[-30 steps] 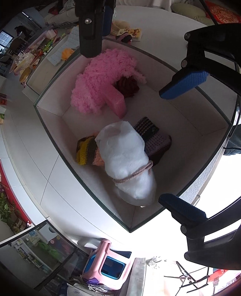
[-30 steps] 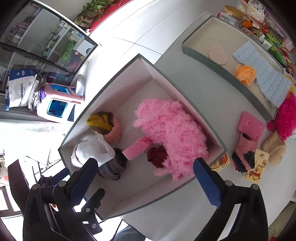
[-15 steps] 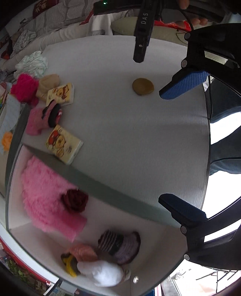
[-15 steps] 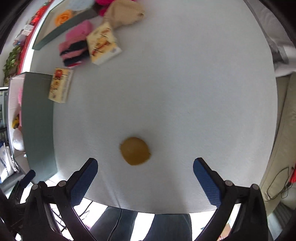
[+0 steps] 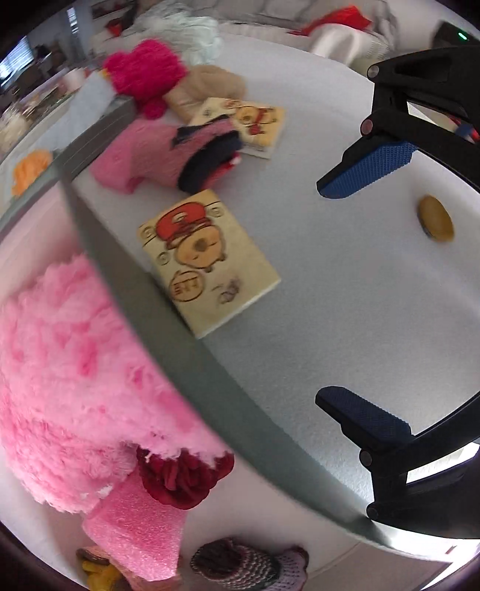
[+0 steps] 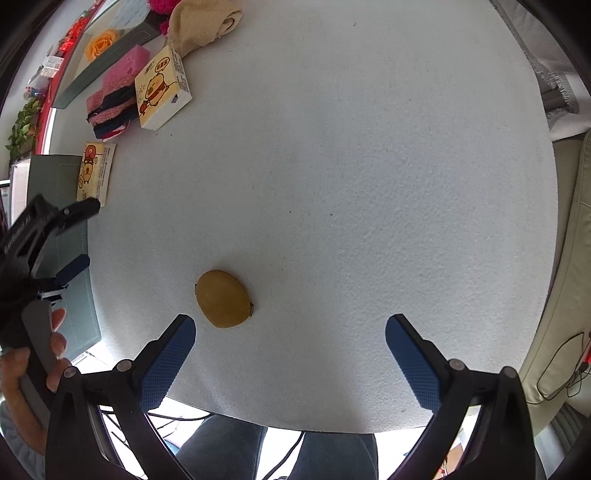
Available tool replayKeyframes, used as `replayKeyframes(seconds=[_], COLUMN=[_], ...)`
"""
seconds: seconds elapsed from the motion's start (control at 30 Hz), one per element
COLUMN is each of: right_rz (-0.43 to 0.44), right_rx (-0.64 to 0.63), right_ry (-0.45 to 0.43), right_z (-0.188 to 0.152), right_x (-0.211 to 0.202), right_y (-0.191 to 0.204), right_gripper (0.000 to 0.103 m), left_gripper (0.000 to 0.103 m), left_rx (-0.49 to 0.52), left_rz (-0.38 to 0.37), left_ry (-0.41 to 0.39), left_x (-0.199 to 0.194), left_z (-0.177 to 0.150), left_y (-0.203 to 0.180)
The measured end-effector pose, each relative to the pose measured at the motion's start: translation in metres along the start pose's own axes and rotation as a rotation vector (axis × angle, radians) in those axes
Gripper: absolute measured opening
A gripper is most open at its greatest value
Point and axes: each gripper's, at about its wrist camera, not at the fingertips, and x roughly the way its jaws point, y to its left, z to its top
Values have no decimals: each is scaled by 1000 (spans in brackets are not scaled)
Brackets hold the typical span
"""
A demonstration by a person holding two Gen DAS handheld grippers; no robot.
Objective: Organize soft objects
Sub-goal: 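Move the left tool to the tissue pack while the right tool approaches the mustard round pad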
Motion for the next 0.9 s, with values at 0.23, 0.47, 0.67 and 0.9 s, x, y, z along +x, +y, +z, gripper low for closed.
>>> replayKeyframes(seconds=[0.23, 0.47, 0.67, 0.9], right_rz=[42, 59, 82, 1], right_rx=[15, 44, 66, -113], right_ry=[32, 65, 72, 51], right_z=[-5, -12, -26, -31], right_x=[4, 16, 30, 41], right_y=[-15, -32, -34, -7], right_gripper=[103, 103, 103, 103], left_gripper=[103, 103, 102, 81], left_rx=[-321, -400, -259, 72], left_rz=[-28, 94, 207, 190], left_ry=[-83, -79, -35, -70], left_x=[2, 17, 27, 18], left_z=[34, 55, 54, 13], left_y=[6, -14, -36, -49])
